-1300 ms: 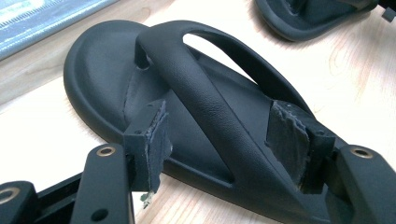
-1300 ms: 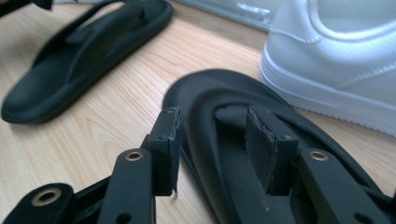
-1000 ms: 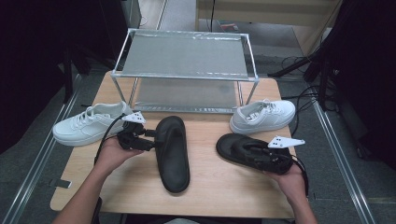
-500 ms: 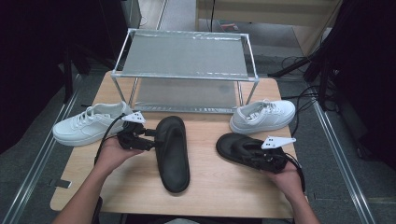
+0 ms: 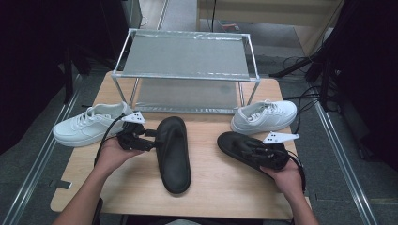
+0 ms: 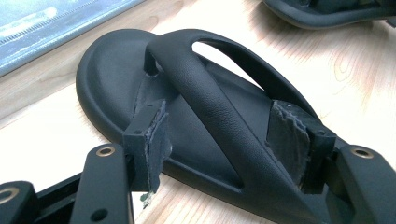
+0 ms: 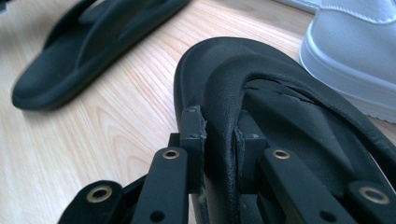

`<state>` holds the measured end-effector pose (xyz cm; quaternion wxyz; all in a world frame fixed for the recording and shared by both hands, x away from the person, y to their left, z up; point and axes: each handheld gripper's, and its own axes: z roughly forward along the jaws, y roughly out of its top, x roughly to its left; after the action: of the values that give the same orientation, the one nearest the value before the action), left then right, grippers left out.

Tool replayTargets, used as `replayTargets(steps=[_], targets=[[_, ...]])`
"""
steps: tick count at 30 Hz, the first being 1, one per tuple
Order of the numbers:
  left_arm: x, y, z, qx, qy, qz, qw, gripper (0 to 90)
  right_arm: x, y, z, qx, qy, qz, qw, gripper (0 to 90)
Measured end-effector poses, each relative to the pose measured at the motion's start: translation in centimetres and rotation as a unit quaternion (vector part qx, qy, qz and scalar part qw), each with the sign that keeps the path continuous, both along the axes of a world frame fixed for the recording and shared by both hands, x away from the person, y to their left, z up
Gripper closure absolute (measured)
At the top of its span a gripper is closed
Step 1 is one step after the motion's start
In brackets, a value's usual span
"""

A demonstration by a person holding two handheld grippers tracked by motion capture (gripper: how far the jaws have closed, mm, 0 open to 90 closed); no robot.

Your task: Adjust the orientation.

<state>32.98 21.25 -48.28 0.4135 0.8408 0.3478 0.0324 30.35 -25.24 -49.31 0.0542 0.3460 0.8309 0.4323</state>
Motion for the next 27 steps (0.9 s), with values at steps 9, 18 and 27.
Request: replayTargets(steps=[9, 18, 27], targets=[[-0.1, 0.1, 0.1, 0.001, 0.000, 0.000, 1.0000, 38.6, -0.1, 2.4, 1.2, 0.014, -0.010, -0.006, 0.9998, 80.5], [-0.4, 0.5, 0.1, -0.002, -0.001, 0.005, 1.0000, 38.4, 0.2, 4.5, 1.5, 0.010, 0.007, -0.020, 0.9997, 80.5], [-0.9, 0.7, 0.1, -0.001, -0.001, 0.006, 1.0000, 38.4, 1.0, 6.8, 1.6, 0.006, 0.016, -0.040, 0.9991, 80.4]])
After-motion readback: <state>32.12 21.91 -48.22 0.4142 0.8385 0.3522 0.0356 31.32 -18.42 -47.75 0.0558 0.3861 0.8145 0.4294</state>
